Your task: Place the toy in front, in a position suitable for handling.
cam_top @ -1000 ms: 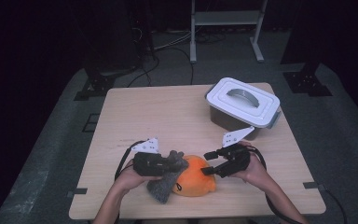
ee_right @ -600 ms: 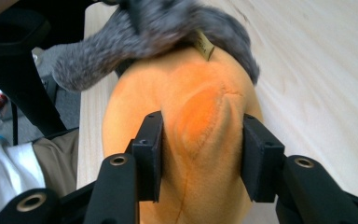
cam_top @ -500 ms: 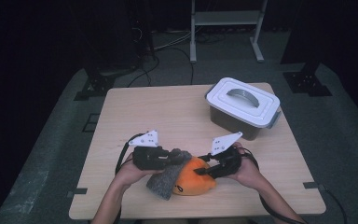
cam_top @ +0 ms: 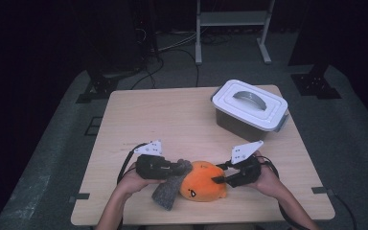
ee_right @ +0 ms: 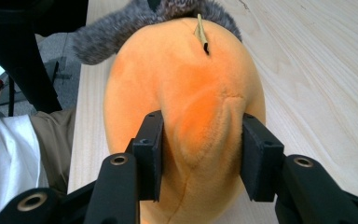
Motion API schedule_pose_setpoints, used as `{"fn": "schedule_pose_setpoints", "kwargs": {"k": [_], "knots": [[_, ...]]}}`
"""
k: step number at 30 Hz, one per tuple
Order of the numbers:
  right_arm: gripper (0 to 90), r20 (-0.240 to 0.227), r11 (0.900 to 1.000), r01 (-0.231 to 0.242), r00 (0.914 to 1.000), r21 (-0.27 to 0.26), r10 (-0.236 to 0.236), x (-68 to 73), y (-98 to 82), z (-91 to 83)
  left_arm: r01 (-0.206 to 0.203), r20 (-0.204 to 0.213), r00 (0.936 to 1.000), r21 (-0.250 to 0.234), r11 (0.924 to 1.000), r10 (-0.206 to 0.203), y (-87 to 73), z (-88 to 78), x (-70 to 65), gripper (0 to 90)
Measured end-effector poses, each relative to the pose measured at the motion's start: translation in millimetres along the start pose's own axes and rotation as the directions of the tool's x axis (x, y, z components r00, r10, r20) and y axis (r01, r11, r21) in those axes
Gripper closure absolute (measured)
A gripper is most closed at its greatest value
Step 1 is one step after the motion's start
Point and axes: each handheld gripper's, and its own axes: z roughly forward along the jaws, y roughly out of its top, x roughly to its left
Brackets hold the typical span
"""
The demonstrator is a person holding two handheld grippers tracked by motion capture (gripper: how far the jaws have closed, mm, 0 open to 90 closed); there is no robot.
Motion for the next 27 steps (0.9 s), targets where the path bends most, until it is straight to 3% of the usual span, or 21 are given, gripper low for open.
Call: {"fn": "schedule_pose_setpoints", "kwargs": {"k": [4, 12, 14, 17, 19, 23, 27], "knots": [[55.1, 0.011, 1.000, 0.023, 0.9997, -0.002, -0.023, 4.1, 1.6, 2.9, 0.023, 0.006, 0.9997, -0.018, 0.9996, -0.023, -5.0, -2.3, 3.0, 77.5], [55.2, 0.017, 0.999, 0.043, 0.9989, -0.014, -0.042, 12.8, 4.4, 6.7, -0.021, 0.054, 0.9982, -0.095, 0.9953, 0.026, 11.2, 1.8, -8.7, 77.9], [55.1, 0.018, 0.998, 0.061, 0.9980, -0.013, -0.061, 17.4, 8.0, 10.6, -0.048, 0.051, 0.9973, -0.075, 0.9960, 0.052, 16.5, 4.9, -14.0, 77.8], [55.2, 0.034, 0.998, 0.065, 0.9972, 0.012, -0.066, 17.8, 9.1, 10.2, -0.088, 0.012, 0.9960, -0.016, 0.9960, 0.089, 19.0, 7.3, -18.1, 77.8], [55.2, 0.029, 0.998, 0.055, 0.9980, 0.016, -0.055, 15.2, 7.1, 8.3, -0.086, 0.001, 0.9963, 0.005, 0.9963, 0.086, 15.8, 6.5, -15.9, 77.8], [55.1, 0.032, 0.999, 0.034, 0.9989, 0.017, -0.035, 9.8, 2.5, 5.3, -0.034, -0.004, 0.9994, 0.014, 0.9993, 0.034, 4.3, 2.6, -4.9, 77.6], [54.6, 0.029, 1.000, 0.015, 0.9995, 0.018, -0.016, 7.3, 0.7, 3.6, -0.013, -0.020, 0.9997, 0.034, 0.9993, 0.014, -3.0, -0.8, 1.4, 77.6]]}}
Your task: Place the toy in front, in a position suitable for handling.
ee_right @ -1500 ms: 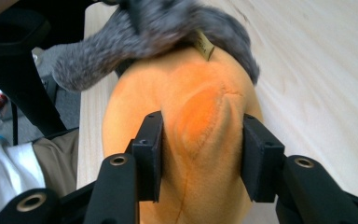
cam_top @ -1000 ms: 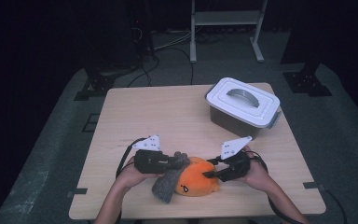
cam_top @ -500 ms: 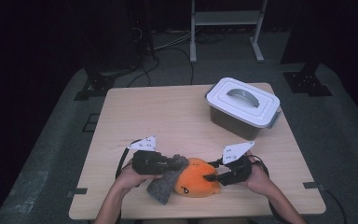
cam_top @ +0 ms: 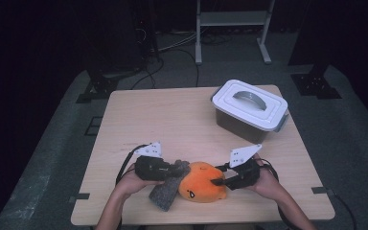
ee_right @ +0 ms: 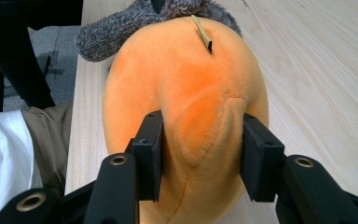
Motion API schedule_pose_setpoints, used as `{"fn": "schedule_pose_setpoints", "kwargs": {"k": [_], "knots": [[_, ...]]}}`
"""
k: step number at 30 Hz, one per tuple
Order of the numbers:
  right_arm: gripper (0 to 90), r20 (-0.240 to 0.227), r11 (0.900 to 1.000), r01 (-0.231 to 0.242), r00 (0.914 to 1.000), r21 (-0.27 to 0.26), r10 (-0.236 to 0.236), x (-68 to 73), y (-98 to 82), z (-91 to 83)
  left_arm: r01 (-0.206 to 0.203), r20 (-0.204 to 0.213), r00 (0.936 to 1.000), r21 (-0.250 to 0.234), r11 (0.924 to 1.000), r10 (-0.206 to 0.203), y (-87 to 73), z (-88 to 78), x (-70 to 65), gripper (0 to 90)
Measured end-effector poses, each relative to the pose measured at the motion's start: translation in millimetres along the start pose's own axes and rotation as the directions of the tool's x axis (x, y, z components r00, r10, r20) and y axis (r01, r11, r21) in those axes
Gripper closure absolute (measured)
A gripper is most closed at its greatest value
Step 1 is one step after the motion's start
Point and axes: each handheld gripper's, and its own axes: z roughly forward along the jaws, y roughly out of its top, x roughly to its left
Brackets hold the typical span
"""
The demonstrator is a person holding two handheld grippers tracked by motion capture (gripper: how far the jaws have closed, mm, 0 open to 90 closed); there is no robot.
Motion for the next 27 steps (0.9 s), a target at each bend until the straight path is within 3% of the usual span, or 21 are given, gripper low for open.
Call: {"fn": "schedule_pose_setpoints", "kwargs": {"k": [3, 7, 12, 14, 18, 22, 27], "knots": [[54.7, 0.013, 1.000, -0.023, 0.9996, 0.004, 0.023, 0.1, 1.7, 0.4, 0.007, -0.016, 0.9998, 0.005, 1.0000, -0.007, -0.3, 1.3, 1.6, 77.2], [55.5, 0.049, 1.000, -0.014, 0.9987, -0.008, 0.015, 2.5, 4.5, 1.4, 0.007, -0.038, 0.9992, -0.017, 0.9998, -0.008, 1.6, -0.6, 0.6, 77.5], [55.4, 0.063, 0.999, -0.030, 0.9975, -0.025, 0.032, 3.0, 6.6, 2.8, -0.019, 0.002, 0.9998, -0.094, 0.9954, 0.019, 13.8, -0.4, -8.7, 77.8], [55.2, 0.057, 0.999, -0.020, 0.9981, -0.026, 0.021, 5.3, 8.3, 4.0, -0.034, 0.004, 0.9994, -0.081, 0.9961, 0.035, 15.8, 2.9, -11.1, 77.8], [50.0, 0.026, 0.999, -0.038, 0.9989, -0.024, 0.038, 3.8, 6.0, 3.1, -0.009, 0.012, 0.9999, -0.046, 0.9989, 0.010, 8.7, 4.6, -5.7, 77.8], [40.4, -0.002, 0.998, -0.059, 0.9983, -0.029, 0.059, -0.1, 6.3, 2.2, -0.006, 0.031, 0.9995, -0.045, 0.9990, 0.008, 5.6, 4.0, -4.1, 77.8], [35.6, -0.007, 0.996, -0.084, 0.9965, -0.033, 0.084, -4.7, 3.7, 0.9, -0.007, 0.044, 0.9990, -0.042, 0.9991, 0.009, 5.3, 3.9, -4.0, 77.7]]}}
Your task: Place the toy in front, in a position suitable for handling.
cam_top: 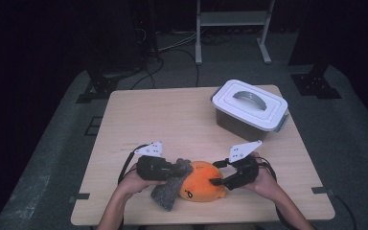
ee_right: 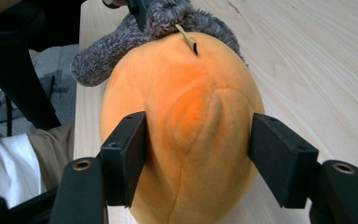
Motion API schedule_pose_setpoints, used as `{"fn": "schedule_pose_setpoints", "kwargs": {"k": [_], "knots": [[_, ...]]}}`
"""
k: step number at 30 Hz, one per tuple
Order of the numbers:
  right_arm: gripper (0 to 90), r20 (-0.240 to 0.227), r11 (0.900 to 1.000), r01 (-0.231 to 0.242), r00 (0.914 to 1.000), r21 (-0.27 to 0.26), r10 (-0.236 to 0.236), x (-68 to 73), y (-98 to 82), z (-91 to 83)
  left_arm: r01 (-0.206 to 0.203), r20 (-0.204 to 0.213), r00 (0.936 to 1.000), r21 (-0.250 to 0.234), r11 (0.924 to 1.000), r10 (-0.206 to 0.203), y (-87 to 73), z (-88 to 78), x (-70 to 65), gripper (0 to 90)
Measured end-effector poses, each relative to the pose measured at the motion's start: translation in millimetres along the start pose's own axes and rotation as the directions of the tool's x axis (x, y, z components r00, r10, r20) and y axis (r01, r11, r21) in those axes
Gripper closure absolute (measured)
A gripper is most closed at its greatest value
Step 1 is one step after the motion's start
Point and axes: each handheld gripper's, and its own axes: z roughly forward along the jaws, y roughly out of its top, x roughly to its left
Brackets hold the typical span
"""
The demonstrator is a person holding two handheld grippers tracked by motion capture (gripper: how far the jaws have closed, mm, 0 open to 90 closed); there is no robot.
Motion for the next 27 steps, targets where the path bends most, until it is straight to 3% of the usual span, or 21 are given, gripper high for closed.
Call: {"fn": "schedule_pose_setpoints", "kwargs": {"k": [3, 5, 9, 14, 17, 22, 27], "knots": [[35.8, -0.018, 0.999, -0.032, 0.9993, 0.014, 0.033, -2.7, -1.4, 3.2, 0.002, -0.001, 1.0000, -0.006, 1.0000, -0.002, 0.5, 0.7, -0.5, 77.7], [42.3, -0.017, 0.999, -0.032, 0.9993, 0.028, 0.033, -1.2, -0.4, 4.9, -0.001, -0.007, 1.0000, -0.010, 0.9999, 0.001, 1.1, 0.7, -0.9, 77.7], [56.4, 0.047, 1.000, 0.021, 0.9987, 0.012, -0.021, 6.7, 4.1, 3.4, -0.005, -0.023, 0.9997, -0.019, 0.9998, 0.005, 3.7, -1.3, -1.1, 77.8], [59.2, 0.109, 0.997, 0.059, 0.9926, -0.046, -0.053, 11.1, 10.9, 2.3, -0.014, -0.062, 0.9980, -0.041, 0.9990, 0.011, 6.7, -8.1, -0.7, 77.7], [59.0, 0.134, 0.995, 0.080, 0.9883, -0.053, -0.073, 12.1, 12.6, 4.7, -0.021, -0.072, 0.9973, -0.056, 0.9982, 0.017, 9.0, -10.0, -1.4, 77.8], [57.1, 0.108, 0.995, 0.089, 0.9907, -0.046, -0.084, 13.9, 11.1, 7.7, -0.019, -0.064, 0.9978, -0.049, 0.9986, 0.016, 8.2, -7.4, -1.8, 77.7], [44.5, 0.038, 0.999, 0.036, 0.9987, -0.033, -0.034, 7.1, 6.9, 5.0, -0.003, -0.021, 0.9998, -0.014, 0.9999, 0.003, 2.7, -1.8, -0.2, 77.6]]}}
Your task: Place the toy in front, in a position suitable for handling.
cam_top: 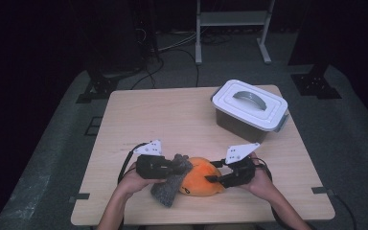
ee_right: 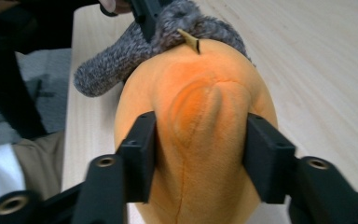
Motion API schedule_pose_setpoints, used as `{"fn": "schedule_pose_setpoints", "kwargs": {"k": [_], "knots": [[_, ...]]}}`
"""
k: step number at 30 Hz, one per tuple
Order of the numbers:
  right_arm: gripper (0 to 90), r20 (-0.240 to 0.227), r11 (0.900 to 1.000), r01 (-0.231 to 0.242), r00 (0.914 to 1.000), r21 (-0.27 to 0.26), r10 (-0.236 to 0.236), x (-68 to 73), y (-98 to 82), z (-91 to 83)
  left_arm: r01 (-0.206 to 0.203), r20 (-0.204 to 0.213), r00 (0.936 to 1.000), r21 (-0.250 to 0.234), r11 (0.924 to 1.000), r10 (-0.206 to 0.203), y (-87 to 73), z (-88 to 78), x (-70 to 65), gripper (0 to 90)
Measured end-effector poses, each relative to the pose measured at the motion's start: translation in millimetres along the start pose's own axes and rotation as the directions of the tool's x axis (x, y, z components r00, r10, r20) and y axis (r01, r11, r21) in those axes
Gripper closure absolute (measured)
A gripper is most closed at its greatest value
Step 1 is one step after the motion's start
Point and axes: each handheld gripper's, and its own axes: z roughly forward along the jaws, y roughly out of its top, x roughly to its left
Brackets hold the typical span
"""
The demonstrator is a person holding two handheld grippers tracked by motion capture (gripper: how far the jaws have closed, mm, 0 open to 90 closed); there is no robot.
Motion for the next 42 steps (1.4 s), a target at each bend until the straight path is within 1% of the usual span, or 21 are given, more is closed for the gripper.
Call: {"fn": "schedule_pose_setpoints", "kwargs": {"k": [2, 5, 7, 9, 10, 12, 14, 15, 16, 18, 21, 23, 26, 28, 31, 32, 34, 36, 40, 42], "knots": [[40.5, -0.022, 1.000, -0.019, 0.9996, 0.000, 0.019, -3.4, -0.9, -2.6, 0.003, 0.006, 1.0000, 0.004, 1.0000, -0.003, -0.6, -0.3, 0.4, 77.6], [35.4, -0.037, 0.999, -0.039, 0.9985, -0.003, 0.039, -8.0, -2.9, -5.4, 0.006, 0.018, 0.9998, 0.012, 0.9999, -0.006, -2.0, -0.5, 1.0, 77.6], [33.6, -0.044, 0.999, -0.049, 0.9978, 0.009, 0.049, -10.1, -5.4, -4.4, 0.011, 0.029, 0.9995, 0.010, 0.9999, -0.011, -2.7, -0.5, 1.3, 77.6], [33.9, -0.053, 0.999, -0.049, 0.9974, 0.023, 0.050, -10.2, -7.1, -1.8, 0.009, 0.033, 0.9994, 0.012, 0.9999, -0.010, -2.7, -0.4, 1.2, 77.6], [35.6, -0.050, 0.998, -0.050, 0.9974, 0.024, 0.051, -9.8, -7.0, -0.9, 0.010, 0.031, 0.9995, 0.014, 0.9999, -0.011, -2.5, -0.6, 1.2, 77.6], [43.0, -0.048, 0.998, -0.049, 0.9976, 0.032, 0.050, -8.6, -6.0, -0.1, 0.007, 0.025, 0.9997, 0.011, 0.9999, -0.007, -1.7, -1.4, 1.3, 77.6], [48.8, -0.035, 0.999, -0.028, 0.9989, 0.037, 0.030, -5.4, -4.8, -0.4, 0.007, 0.013, 0.9999, 0.003, 1.0000, -0.007, 0.4, -2.9, 0.2, 77.6], [51.0, -0.028, 0.999, -0.014, 0.9995, 0.036, 0.015, -3.8, -4.3, -0.5, 0.000, 0.005, 1.0000, 0.000, 1.0000, 0.000, 1.9, -3.7, -0.6, 77.7], [51.9, -0.023, 0.999, -0.006, 0.9997, 0.035, 0.007, -2.4, -3.9, -0.3, -0.003, 0.001, 1.0000, -0.004, 1.0000, 0.003, 3.1, -4.1, -1.5, 77.6], [52.5, -0.022, 0.999, 0.002, 0.9998, 0.033, -0.001, -0.6, -3.4, 0.2, -0.022, -0.010, 0.9997, -0.013, 0.9997, 0.022, 7.2, -4.7, -5.2, 77.6], [52.9, -0.025, 0.999, 0.022, 0.9994, 0.030, -0.022, 3.8, -1.7, 2.2, -0.046, -0.008, 0.9989, -0.028, 0.9986, 0.045, 13.5, -3.5, -11.7, 77.6], [53.0, -0.021, 0.998, 0.044, 0.9988, 0.034, -0.043, 7.4, -0.2, 3.8, -0.064, -0.006, 0.9980, -0.037, 0.9973, 0.064, 18.2, -2.6, -16.3, 77.6], [53.2, -0.026, 0.998, 0.060, 0.9979, 0.036, -0.060, 11.9, 1.7, 7.4, -0.091, -0.006, 0.9958, -0.042, 0.9949, 0.091, 24.2, -0.5, -23.0, 77.6], [53.4, -0.027, 0.996, 0.080, 0.9965, 0.041, -0.079, 14.9, 3.6, 9.9, -0.112, -0.002, 0.9937, -0.038, 0.9930, 0.112, 28.9, 2.2, -28.6, 77.5], [53.5, -0.031, 0.994, 0.100, 0.9946, 0.042, -0.099, 19.6, 6.3, 14.1, -0.131, 0.007, 0.9914, -0.028, 0.9910, 0.131, 33.7, 5.6, -34.5, 77.6], [53.4, -0.033, 0.993, 0.106, 0.9940, 0.043, -0.105, 20.4, 6.9, 15.2, -0.141, 0.017, 0.9899, -0.012, 0.9900, 0.141, 35.1, 6.9, -36.5, 77.4], [53.4, -0.036, 0.992, 0.118, 0.9926, 0.047, -0.116, 23.1, 8.2, 17.6, -0.148, 0.020, 0.9888, -0.003, 0.9890, 0.148, 35.7, 9.3, -39.1, 77.0], [53.4, -0.036, 0.991, 0.123, 0.9920, 0.049, -0.121, 24.7, 8.4, 18.9, -0.150, 0.019, 0.9885, 0.007, 0.9887, 0.150, 35.6, 11.2, -39.8, 77.1], [54.4, -0.031, 0.991, 0.126, 0.9917, 0.049, -0.125, 23.2, 7.6, 18.9, -0.150, -0.004, 0.9886, 0.041, 0.9878, 0.150, 34.3, 12.4, -37.2, 77.9], [54.9, -0.024, 0.991, 0.125, 0.9920, 0.048, -0.124, 22.6, 7.3, 18.8, -0.131, -0.006, 0.9914, 0.039, 0.9907, 0.131, 31.2, 11.5, -33.3, 78.2]]}}
